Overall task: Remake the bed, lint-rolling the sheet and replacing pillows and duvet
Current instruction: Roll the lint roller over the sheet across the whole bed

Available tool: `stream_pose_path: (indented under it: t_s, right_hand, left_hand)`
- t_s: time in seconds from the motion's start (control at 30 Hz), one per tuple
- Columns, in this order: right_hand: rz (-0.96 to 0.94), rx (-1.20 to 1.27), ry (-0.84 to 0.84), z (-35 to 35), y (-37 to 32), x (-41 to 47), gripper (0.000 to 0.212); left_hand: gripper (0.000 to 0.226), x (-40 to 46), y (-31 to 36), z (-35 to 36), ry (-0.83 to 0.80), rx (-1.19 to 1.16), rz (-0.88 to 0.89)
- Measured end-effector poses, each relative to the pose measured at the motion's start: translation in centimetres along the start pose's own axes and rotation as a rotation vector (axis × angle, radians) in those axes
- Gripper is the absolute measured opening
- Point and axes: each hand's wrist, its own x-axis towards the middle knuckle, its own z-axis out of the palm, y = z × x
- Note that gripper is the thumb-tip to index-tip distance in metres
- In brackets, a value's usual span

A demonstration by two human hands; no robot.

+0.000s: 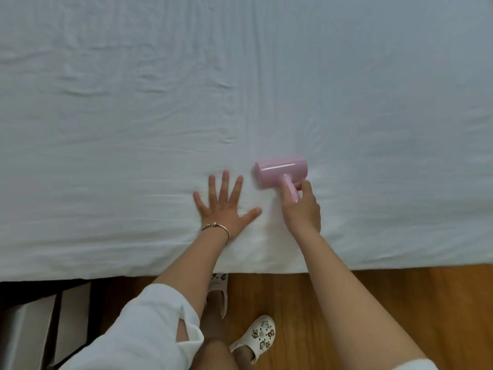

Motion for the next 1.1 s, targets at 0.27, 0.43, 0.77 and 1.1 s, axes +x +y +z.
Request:
stream_pose_path:
  t_s: [0.27,0.43,0.77,1.1]
  right_hand:
    - [0.04,-0.117,-0.044,-2.0,7.9,-6.7,0.024]
    - [0.07,-0.153,-0.093,-4.3,10.8,-9.7,0.025]
    - [0.001,0.104,-0.057,-13.3,6.7,-9.9,0.037]
    - [0.059,0.318,0.018,-15.8,-7.1,10.8,0.045]
  left_hand:
    - [0.09,-3.5,0.3,1.4,-0.053,0.132,0.078]
    - [0.106,-7.4,0.7,2.6,-0.165,0.191,0.118]
    - [0.07,-6.7,4.9,-4.9,-0.108,0.12,0.144]
    - [0.061,11.4,11.7,-13.6,0.057,0.039,0.136]
